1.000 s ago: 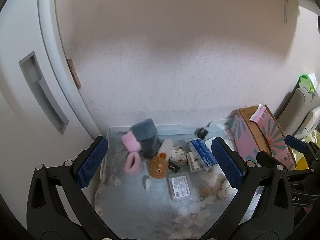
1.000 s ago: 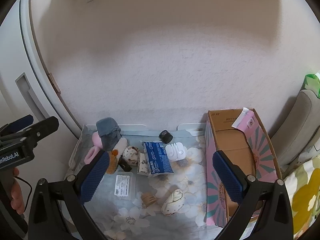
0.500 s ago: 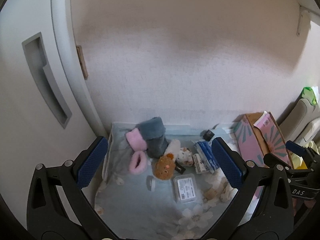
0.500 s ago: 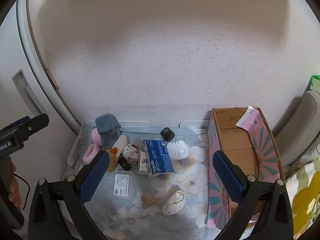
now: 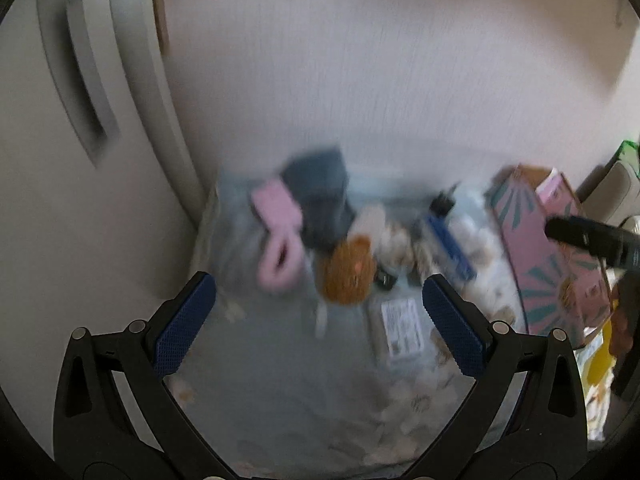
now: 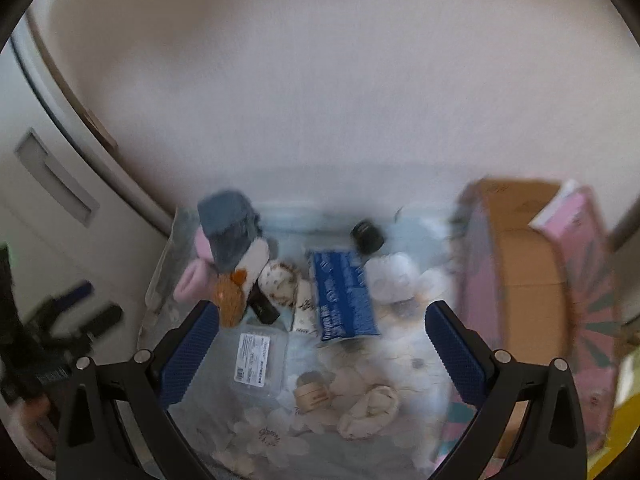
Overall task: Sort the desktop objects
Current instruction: 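Move the right tool toward the blue snack packet in the tray, then close the right gripper on the blue snack packet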
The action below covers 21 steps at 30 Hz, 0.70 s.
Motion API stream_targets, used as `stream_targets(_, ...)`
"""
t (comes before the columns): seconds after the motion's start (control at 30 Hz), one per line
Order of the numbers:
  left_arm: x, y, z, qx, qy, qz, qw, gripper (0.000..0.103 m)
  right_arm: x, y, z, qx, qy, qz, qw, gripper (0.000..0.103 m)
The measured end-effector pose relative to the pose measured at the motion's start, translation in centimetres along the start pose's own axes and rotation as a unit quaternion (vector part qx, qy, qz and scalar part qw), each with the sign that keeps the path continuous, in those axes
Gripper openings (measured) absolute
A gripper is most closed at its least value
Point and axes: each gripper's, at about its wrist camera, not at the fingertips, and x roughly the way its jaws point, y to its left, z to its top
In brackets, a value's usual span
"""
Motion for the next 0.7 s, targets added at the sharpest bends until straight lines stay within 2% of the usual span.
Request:
stream_targets(0.1,3.4,0.3,-1.6,-0.014,0.027,-0.001,0.9995,0.098,4.1,-1.2,0.4,0.025,0.040,0.026,0.999,0.103)
stream_targets(0.23,6.9,0.5,-2.9,-0.009,0.044,0.008,0.9990,0.090,8.8,-2.1,0.6,0.031,0.080,0.035,0.996,0.102)
stream_targets(0.3,8.1,0.6,-3.6,-0.008,0.053,0.007,0.9985,0.081,10.2,-2.3,0.6,0.031,0.093,0.034,0.995,0.098)
stream_targets(0.47,10.5,0.7,-4.9,-0.015,0.065,-0.005,0.9978,0.078,12.6,-3.2,0.4,0.048,0.115,0.041,0.991,0.086)
stream_targets(0.63,11.7,0.2,-5.2,-0.006,0.068,-0.015,0.9976,0.062,13.3,-3.4,-0.2,0.055,0.121,0.040,0.990,0.083)
stream_targets(0.7,12.2,0.0,-5.2,0.000,0.071,-0.017,0.9973,0.048,13.3,-3.3,-0.2,0.050,0.121,0.039,0.991,0.079)
